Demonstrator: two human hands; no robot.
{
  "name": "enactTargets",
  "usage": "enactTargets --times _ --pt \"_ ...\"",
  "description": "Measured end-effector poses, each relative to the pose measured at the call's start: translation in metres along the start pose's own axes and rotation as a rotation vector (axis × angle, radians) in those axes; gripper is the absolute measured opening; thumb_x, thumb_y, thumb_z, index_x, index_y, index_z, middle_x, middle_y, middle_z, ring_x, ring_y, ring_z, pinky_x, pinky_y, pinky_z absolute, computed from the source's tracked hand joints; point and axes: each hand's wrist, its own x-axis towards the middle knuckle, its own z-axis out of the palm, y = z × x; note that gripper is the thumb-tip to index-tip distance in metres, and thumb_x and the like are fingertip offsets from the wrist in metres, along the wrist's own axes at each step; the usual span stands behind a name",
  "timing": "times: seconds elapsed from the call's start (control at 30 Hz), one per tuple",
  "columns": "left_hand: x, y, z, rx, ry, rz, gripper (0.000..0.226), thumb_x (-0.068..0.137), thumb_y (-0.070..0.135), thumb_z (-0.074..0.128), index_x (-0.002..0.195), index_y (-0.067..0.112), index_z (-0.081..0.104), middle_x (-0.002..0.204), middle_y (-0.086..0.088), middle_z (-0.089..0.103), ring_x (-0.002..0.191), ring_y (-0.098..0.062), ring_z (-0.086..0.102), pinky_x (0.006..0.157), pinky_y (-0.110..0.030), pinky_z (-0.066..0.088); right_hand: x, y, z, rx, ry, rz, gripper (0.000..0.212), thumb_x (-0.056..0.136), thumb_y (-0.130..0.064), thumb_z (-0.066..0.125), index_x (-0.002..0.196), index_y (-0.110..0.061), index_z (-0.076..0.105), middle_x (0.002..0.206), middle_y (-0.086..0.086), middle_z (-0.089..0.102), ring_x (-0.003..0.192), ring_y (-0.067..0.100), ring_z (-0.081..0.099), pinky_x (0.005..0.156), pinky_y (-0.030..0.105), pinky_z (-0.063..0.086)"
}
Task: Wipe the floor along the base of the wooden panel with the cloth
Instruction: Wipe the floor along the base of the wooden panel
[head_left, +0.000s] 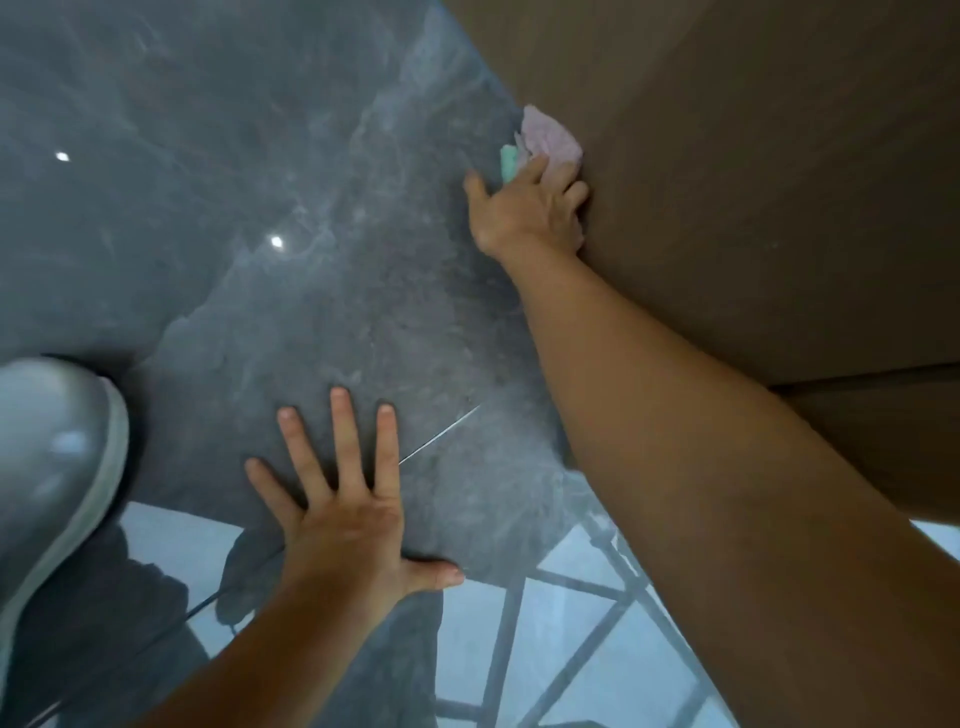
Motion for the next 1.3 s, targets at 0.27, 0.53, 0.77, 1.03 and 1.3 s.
enactTargets --times 0.27,0.53,0.77,1.03,1.3 --pt "0.003 -0.007 0.000 -0.004 -0.006 -0.012 0.161 0.024 0.102 0.034 0.138 0.019 -0.043 0.147 -0.019 -0.051 0.129 -0.055 -0.046 0.101 -0.080 -0.013 -0.163 0.065 0.027 -0.122 0.017 -0.189 0.089 0.088 -0.068 0.033 0.151 -0.005 0.024 0.150 0.025 0.032 0.130 0.041 0.034 0.109 0.052 0.029" --pt "0.004 -0.005 -0.002 0.000 -0.001 -0.013 0.159 0.024 0.103 0.028 0.139 0.019 -0.042 0.148 -0.020 -0.048 0.129 -0.056 -0.045 0.101 -0.081 -0.012 -0.176 0.052 0.038 -0.077 -0.058 -0.058 0.099 0.083 -0.072 0.034 0.153 -0.005 0.015 0.156 0.030 0.017 0.141 0.046 0.019 0.114 0.056 0.015" --pt "0.002 -0.006 -0.002 0.026 0.030 -0.011 0.160 0.027 0.102 0.037 0.141 0.019 -0.040 0.152 -0.020 -0.042 0.133 -0.055 -0.041 0.104 -0.080 -0.010 -0.070 0.016 0.024 -0.008 0.046 -0.041 0.089 0.089 -0.069 0.032 0.154 -0.010 0.018 0.156 0.023 0.024 0.138 0.041 0.024 0.111 0.049 0.021" --pt "0.001 -0.009 -0.001 0.044 0.065 0.017 0.156 0.028 0.104 0.024 0.146 0.019 -0.031 0.157 -0.020 -0.034 0.136 -0.055 -0.035 0.104 -0.080 -0.009 -0.286 0.166 0.054 -0.073 -0.131 -0.455 0.080 0.093 -0.069 0.028 0.156 -0.021 0.015 0.162 0.018 0.017 0.151 0.034 0.006 0.119 0.049 0.018" --pt "0.002 -0.008 -0.001 0.051 0.036 0.003 0.157 0.025 0.106 0.020 0.143 0.020 -0.037 0.155 -0.020 -0.039 0.135 -0.054 -0.036 0.104 -0.079 -0.009 -0.243 0.271 0.023 0.006 -0.062 0.460 0.089 0.087 -0.068 0.019 0.154 -0.009 0.020 0.163 0.022 0.001 0.151 0.036 -0.004 0.119 0.048 -0.007"
